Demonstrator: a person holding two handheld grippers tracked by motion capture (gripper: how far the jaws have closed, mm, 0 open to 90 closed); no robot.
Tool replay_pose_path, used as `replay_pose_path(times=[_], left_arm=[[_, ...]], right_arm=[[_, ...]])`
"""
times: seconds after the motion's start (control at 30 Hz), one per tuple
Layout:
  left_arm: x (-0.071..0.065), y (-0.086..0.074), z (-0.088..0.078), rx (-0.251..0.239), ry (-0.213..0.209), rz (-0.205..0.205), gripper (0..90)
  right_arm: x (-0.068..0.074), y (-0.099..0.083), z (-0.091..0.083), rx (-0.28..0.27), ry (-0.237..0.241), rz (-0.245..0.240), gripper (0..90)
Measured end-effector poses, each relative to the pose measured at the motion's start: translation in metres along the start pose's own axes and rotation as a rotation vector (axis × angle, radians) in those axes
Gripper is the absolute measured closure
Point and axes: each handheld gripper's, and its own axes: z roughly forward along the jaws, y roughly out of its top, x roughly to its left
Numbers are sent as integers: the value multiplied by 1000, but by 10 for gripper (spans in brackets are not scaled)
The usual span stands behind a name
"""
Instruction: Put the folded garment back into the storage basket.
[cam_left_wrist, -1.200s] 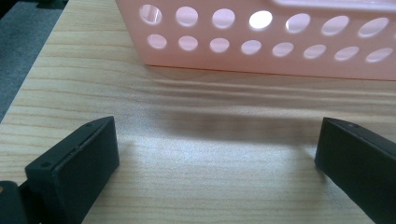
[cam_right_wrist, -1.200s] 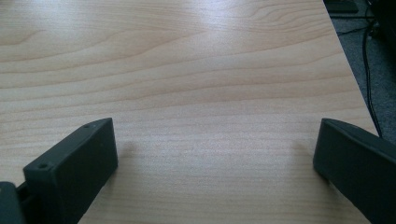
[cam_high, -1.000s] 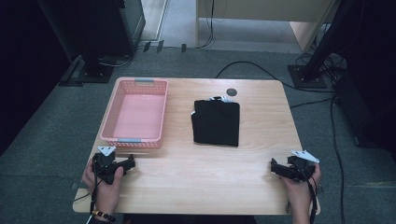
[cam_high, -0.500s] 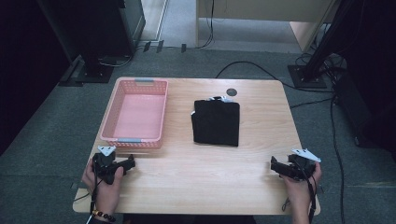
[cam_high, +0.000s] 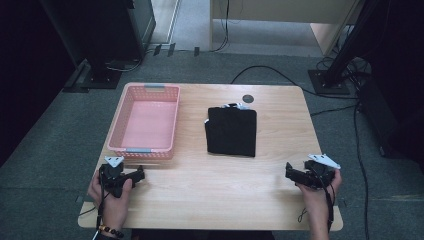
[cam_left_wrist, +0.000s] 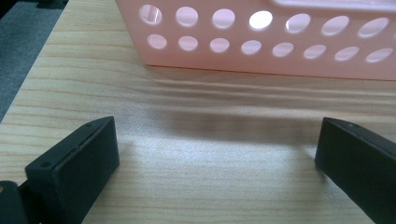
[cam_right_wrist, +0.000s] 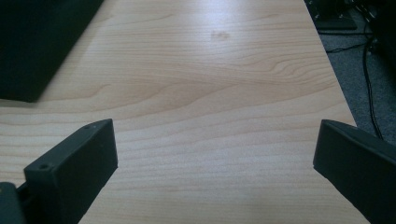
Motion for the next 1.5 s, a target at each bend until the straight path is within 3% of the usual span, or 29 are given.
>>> replay_pose_path(times=[1.5], left_arm=[[0,0,-1,1,0,2,0]], right_arm=[[64,52,22,21,41,-56,0]])
